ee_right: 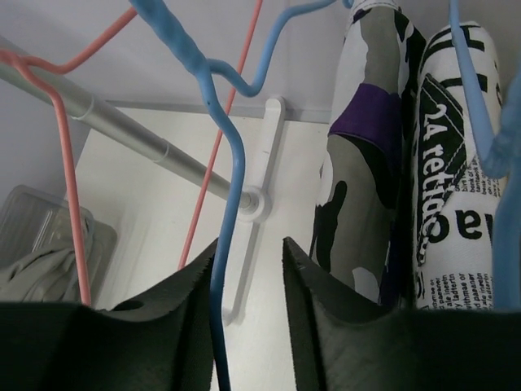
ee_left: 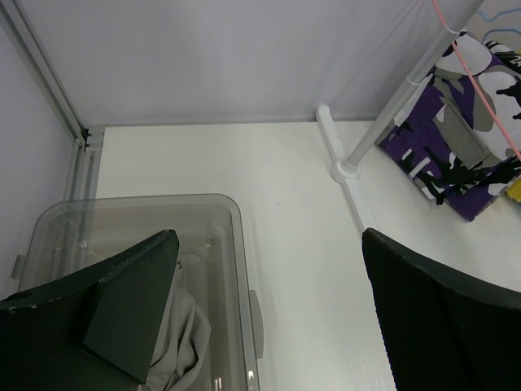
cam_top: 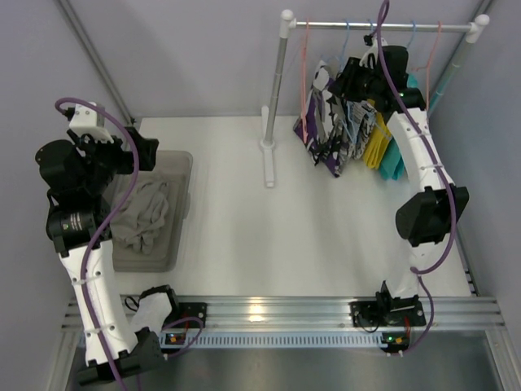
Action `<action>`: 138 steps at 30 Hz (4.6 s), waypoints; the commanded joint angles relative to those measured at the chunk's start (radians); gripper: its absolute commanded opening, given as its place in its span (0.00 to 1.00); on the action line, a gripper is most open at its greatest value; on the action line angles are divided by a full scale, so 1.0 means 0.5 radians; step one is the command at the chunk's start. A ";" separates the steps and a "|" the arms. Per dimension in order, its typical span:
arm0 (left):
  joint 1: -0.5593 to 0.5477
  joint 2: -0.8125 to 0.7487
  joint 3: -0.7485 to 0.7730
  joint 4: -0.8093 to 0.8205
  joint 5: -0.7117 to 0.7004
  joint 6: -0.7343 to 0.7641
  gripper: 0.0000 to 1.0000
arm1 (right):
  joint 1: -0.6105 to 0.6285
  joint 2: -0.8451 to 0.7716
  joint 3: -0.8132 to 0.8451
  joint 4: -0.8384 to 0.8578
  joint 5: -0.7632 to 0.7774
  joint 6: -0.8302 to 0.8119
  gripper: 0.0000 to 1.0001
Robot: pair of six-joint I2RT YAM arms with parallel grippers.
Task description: Remove the trousers from the hanger
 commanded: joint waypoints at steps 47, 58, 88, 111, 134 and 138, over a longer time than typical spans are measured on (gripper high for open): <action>0.009 -0.080 -0.190 0.415 0.064 0.124 0.99 | -0.105 -0.584 0.306 0.672 -0.326 0.468 0.00; -0.009 -0.022 -0.288 0.722 0.126 0.433 0.99 | -0.099 -1.035 -0.130 0.694 -0.329 0.630 0.00; -3.003 0.754 -0.843 2.520 -1.752 0.658 0.99 | 0.021 -1.556 -0.695 0.596 0.042 0.903 0.00; -3.052 1.334 -0.389 2.713 -1.887 0.728 0.98 | 0.067 -1.602 -0.741 0.679 0.027 1.051 0.00; -3.028 1.303 -0.570 2.787 -1.902 0.786 0.93 | 0.067 -1.633 -0.710 0.679 -0.007 1.035 0.00; -3.022 1.325 -0.561 2.793 -1.890 0.786 0.93 | 0.067 -1.627 -0.701 0.670 -0.022 1.054 0.00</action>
